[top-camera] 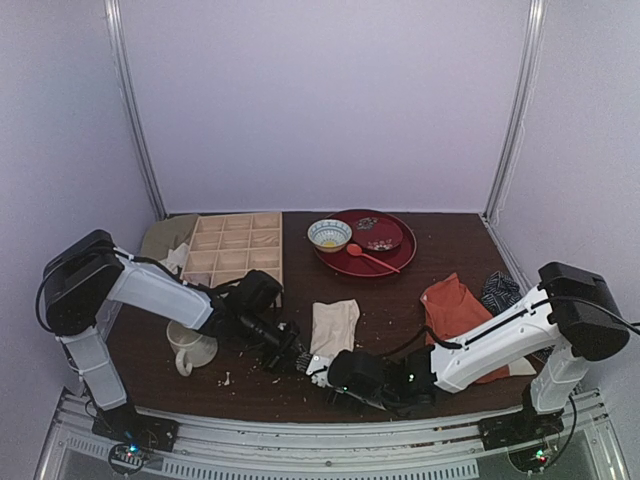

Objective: Roll the underwear
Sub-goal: Pass from the left arm to the right

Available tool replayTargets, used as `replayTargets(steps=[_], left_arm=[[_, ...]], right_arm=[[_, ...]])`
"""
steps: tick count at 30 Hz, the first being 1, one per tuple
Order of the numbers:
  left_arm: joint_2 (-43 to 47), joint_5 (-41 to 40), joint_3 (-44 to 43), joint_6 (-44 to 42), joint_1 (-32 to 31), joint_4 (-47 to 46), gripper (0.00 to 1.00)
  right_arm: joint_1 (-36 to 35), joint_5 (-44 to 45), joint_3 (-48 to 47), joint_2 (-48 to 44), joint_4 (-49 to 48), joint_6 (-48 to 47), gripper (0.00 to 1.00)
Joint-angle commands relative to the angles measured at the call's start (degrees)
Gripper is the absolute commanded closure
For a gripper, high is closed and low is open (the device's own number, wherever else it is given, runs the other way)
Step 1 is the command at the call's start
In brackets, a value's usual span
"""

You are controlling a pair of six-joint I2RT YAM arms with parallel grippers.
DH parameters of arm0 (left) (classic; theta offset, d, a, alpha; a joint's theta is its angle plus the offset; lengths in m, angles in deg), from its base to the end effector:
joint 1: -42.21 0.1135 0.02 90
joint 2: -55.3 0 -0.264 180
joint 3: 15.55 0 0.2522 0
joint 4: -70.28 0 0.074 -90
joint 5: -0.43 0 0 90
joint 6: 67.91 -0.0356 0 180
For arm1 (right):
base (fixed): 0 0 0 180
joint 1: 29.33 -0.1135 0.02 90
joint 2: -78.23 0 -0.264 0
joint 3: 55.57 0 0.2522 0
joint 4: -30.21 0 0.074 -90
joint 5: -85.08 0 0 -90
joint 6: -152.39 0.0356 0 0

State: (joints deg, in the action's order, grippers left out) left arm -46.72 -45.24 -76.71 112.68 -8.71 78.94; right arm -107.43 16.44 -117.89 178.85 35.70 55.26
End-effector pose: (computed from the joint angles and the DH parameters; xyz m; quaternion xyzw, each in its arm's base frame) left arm 0.1889 -0.2721 0.1311 0.1721 -0.8617 0.4192 0.2286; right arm 0.0836 0.3339 0.1425 -0.5585 0.7144 0.0850 0.4129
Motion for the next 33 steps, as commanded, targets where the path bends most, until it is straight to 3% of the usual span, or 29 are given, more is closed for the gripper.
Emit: replayTargets(steps=[1, 10, 12, 14, 33], left_arm=[[-0.6, 1.2, -0.4, 0.5, 0.7, -2.3, 1.00], [-0.7, 1.1, -0.4, 0.7, 0.9, -2.5, 1.00], [-0.7, 1.0, -0.5, 0.7, 0.9, -2.5, 1.00], [-0.8, 1.1, -0.5, 0.9, 0.9, -2.7, 1.00], [-0.9, 1.2, 0.3, 1.7, 0.9, -4.4, 1.00]], right_arm=[[-0.3, 3.8, -0.5, -0.6, -0.9, 0.0, 0.42], [-0.9, 2.5, 3.3, -8.0, -1.7, -0.5, 0.39], [-1.2, 3.1, 3.8, -9.5, -1.6, -0.9, 0.29], [-1.3, 3.0, 4.2, -10.2, -1.5, -1.1, 0.28], [-0.7, 4.7, -0.9, -1.0, -3.5, -3.6, 0.23]])
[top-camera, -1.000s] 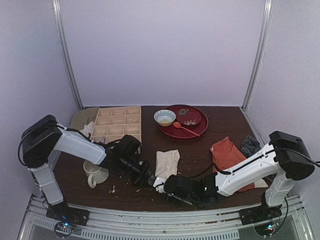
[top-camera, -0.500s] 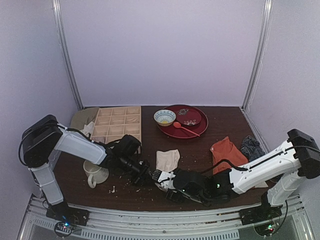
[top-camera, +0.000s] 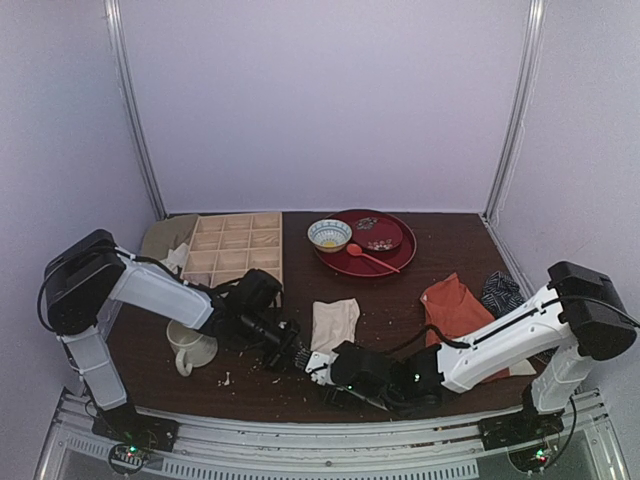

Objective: Roll the underwear
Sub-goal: Pass from the left arm to the right

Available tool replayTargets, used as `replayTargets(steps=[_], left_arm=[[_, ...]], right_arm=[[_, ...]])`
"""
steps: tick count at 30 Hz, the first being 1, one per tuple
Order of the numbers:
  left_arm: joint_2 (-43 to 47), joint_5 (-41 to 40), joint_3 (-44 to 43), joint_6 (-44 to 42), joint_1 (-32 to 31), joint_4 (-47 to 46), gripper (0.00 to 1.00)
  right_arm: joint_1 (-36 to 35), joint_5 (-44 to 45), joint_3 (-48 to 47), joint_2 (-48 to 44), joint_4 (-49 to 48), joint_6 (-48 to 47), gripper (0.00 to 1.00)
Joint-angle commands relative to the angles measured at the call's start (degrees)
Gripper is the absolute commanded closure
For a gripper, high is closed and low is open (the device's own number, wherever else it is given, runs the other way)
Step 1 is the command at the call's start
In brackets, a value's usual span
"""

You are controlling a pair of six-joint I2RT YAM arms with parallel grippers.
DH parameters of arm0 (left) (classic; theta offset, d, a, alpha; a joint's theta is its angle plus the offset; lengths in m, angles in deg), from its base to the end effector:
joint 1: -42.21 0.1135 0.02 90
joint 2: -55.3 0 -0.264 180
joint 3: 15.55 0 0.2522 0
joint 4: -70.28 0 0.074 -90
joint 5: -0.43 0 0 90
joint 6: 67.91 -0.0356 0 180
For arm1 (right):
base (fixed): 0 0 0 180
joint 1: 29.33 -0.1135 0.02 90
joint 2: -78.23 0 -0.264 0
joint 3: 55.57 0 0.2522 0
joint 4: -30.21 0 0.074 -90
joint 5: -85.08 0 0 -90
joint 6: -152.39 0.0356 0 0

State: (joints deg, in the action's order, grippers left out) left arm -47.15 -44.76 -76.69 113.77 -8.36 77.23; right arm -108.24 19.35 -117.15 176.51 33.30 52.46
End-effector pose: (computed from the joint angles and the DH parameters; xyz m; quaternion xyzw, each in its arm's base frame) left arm 0.1918 -0.2727 0.1307 0.1762 -0.8565 0.4269 0.2304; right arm 0.0801 0.3328 0.1559 -0.5559 0.6947 0.0780 0.4497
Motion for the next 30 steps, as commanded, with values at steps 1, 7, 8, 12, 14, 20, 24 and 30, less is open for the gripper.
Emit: replayTargets(steps=[1, 7, 8, 12, 14, 20, 24, 30], left_arm=[[-0.5, 0.8, 0.3, 0.7, 0.6, -2.8, 1.00], [-0.3, 0.7, 0.4, 0.9, 0.6, -2.9, 1.00], [-0.3, 0.7, 0.5, 0.9, 0.6, -2.9, 1.00], [-0.2, 0.7, 0.7, 0.9, 0.6, -2.9, 1.00], [-0.2, 0.7, 0.8, 0.9, 0.6, -2.7, 1.00], [-0.1, 0.6, 1.0, 0.8, 0.6, -2.6, 1.00], [-0.1, 0.5, 1.1, 0.8, 0.6, -2.6, 1.00], [0.0, 0.3, 1.7, 0.8, 0.6, -2.8, 1.00]], right_arm=[[0.2, 1.9, -1.7, 1.7, -1.3, -0.9, 0.23], [0.7, 2.6, -1.4, 4.4, -2.5, -0.7, 0.25], [0.8, 2.7, -1.1, 4.7, -2.7, -0.6, 0.25], [1.2, 3.1, -0.3, 5.1, -3.2, -0.1, 0.33], [1.3, 3.3, 0.0, 5.2, -3.4, 0.1, 0.40], [1.4, 3.4, 0.4, 4.3, -3.8, 0.2, 0.55], [1.4, 3.1, 0.2, 4.3, -3.3, 0.2, 0.72], [1.4, 2.2, 0.6, 2.8, -2.7, 0.7, 0.76]])
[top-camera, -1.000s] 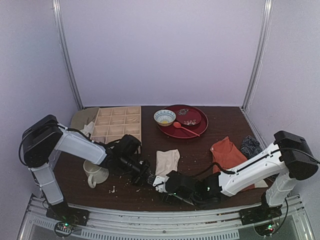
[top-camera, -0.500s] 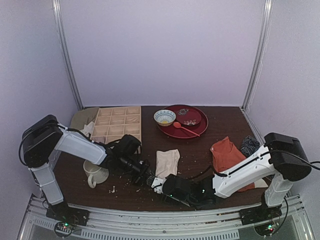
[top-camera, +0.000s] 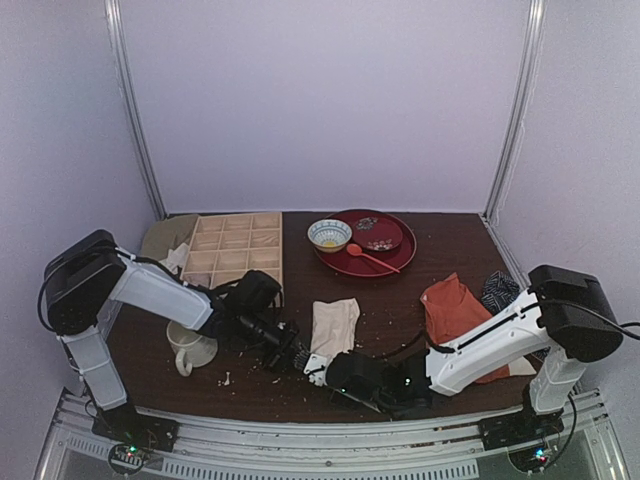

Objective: Roll the underwear
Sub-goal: Pass from the left arm to the right

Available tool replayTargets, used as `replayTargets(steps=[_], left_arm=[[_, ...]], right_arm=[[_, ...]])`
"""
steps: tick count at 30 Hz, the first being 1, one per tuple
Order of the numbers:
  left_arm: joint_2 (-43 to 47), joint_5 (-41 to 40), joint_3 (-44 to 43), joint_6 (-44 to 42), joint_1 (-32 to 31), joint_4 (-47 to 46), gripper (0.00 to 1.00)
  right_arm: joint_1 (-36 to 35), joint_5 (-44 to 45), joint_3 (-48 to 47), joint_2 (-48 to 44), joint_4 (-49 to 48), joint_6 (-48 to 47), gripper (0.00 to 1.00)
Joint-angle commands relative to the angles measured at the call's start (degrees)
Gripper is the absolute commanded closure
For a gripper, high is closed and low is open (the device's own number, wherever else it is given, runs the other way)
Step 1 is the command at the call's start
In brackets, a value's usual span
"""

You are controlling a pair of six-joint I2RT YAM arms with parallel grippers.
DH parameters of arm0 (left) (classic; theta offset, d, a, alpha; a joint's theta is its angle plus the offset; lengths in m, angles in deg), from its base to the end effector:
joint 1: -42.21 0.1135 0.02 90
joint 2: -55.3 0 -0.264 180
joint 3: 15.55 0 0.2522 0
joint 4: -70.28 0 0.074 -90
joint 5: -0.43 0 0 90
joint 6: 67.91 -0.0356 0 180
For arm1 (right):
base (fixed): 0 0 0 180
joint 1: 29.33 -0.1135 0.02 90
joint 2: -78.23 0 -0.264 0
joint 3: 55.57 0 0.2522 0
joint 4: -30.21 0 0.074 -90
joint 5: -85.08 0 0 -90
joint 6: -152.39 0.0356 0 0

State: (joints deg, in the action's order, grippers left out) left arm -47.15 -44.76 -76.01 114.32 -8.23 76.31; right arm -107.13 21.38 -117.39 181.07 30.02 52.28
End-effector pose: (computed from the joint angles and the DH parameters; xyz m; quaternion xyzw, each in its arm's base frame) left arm 0.1913 -0.2710 0.1288 0.1803 -0.8551 0.4276 0.2312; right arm 0.0892 0.3379 0.1361 -0.5465 0.7032 0.0538 0.4517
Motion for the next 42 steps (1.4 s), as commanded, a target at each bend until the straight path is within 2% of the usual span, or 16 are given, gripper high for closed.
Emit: replayTargets(steps=[1, 3, 6, 11, 18, 22, 29, 42], left_arm=[[0.1, 0.3, 1.1, 0.3, 0.5, -1.9, 1.00], [0.1, 0.3, 1.1, 0.3, 0.5, -1.9, 1.00], [0.1, 0.2, 0.9, 0.3, 0.5, -1.9, 1.00], [0.0, 0.0, 1.0, 0.0, 0.6, -2.0, 0.99], [2.9, -2.6, 0.0, -3.3, 1.5, 1.7, 0.64], [5.3, -4.2, -0.6, -5.4, 2.3, 4.7, 0.52], [10.8, -8.2, 0.7, -8.4, 3.4, 9.5, 0.51], [24.1, -16.0, 4.0, -14.0, 4.4, 21.4, 0.51]], right_arm=[[0.3, 0.0, 1.0, -2.2, 0.5, 1.0, 0.78], [0.3, -0.5, 1.1, -2.7, 0.9, 1.1, 0.84], [0.3, -1.0, 0.8, -2.8, 1.6, 1.2, 0.98], [0.4, -2.4, 0.2, -2.7, 2.9, 1.5, 1.00], [0.9, -6.0, -1.4, -4.4, 7.2, 3.0, 1.00], [1.6, -8.9, -3.2, -5.3, 10.4, 3.8, 1.00], [4.9, -18.4, -7.3, -4.9, 16.6, 6.4, 1.00], [11.2, -37.0, -20.2, 2.2, 29.6, 5.5, 1.00]])
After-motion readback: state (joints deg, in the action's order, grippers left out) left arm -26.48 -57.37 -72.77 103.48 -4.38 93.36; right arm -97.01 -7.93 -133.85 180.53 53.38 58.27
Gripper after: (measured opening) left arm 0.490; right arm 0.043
